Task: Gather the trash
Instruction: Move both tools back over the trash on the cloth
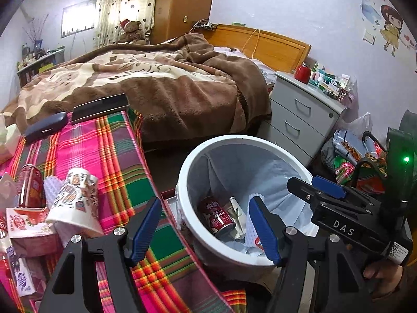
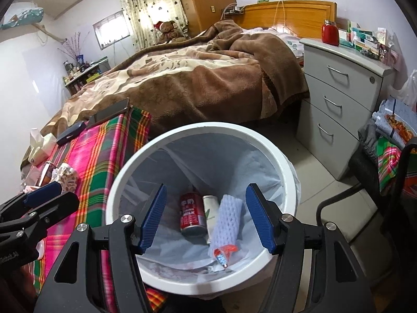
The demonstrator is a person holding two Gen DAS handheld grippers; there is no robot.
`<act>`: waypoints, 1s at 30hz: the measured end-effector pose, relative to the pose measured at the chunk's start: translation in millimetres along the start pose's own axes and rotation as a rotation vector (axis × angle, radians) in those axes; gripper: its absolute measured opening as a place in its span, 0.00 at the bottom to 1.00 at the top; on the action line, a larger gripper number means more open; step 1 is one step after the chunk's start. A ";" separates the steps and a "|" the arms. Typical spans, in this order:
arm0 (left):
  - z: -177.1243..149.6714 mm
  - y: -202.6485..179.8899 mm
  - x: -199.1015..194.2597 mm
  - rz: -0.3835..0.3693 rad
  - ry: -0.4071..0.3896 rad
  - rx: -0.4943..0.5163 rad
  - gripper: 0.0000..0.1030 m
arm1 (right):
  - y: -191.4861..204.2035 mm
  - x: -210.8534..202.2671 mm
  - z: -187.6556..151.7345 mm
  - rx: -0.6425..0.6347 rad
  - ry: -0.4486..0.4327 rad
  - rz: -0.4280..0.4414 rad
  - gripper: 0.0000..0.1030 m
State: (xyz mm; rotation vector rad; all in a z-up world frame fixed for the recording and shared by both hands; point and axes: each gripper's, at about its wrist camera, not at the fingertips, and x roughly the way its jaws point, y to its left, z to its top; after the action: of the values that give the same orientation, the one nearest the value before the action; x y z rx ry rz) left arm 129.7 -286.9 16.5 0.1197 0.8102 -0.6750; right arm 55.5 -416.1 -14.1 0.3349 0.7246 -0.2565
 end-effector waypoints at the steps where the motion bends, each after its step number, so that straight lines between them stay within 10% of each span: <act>1: -1.0 2.1 -3.3 0.006 -0.004 -0.003 0.67 | 1.9 -0.7 0.2 -0.001 -0.004 0.000 0.63; 30: -36.5 109.1 -102.7 0.198 -0.122 -0.155 0.67 | 100.2 -12.4 -7.8 -0.130 -0.067 0.137 0.63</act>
State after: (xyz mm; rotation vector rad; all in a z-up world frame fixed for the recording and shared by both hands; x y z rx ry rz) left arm 121.4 -136.0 47.0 0.0176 0.7192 -0.4269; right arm 76.2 -319.8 9.9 0.2497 0.6459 -0.0900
